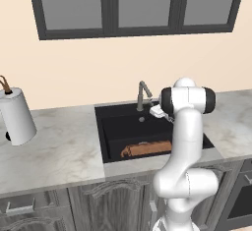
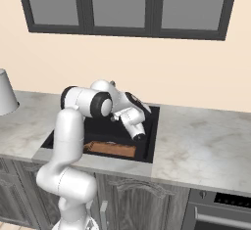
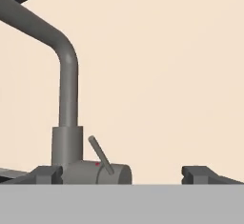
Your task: Turn on the sink faucet with hot water and rinse the cutting board for ten seconds, then turn off the faucet. Push the cutting board to reach the water if necessary.
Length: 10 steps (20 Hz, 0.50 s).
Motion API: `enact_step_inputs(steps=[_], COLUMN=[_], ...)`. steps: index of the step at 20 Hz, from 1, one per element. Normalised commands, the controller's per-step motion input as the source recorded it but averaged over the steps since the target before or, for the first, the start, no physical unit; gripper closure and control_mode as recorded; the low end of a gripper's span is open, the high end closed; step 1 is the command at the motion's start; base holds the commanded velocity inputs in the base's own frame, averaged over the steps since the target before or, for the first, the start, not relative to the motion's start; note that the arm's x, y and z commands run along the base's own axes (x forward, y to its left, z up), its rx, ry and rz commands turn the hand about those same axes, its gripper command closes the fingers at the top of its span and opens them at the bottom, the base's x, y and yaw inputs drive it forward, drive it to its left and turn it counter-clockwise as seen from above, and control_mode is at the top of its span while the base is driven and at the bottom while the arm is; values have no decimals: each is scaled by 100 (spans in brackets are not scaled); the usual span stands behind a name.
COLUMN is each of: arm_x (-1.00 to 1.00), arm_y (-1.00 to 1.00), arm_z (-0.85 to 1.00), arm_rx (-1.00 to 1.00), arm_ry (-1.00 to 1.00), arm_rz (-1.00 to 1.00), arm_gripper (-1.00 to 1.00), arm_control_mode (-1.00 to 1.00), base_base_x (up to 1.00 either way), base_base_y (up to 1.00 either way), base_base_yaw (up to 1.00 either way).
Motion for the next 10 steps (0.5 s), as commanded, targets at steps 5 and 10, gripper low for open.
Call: enact_step_inputs(steps=[5,10], arm_x=[10,8], arm_y=[8,30], arm_z=[-5,-1], arm_rx=[0,0], arm_ry=[-2,-5], arm_rz=[-5,-2], arm_gripper=[-100,-100], arm_control_mode=[-100,-100], base_base_x=[0,0], base_base_y=[0,0], base_base_yaw=[0,0])
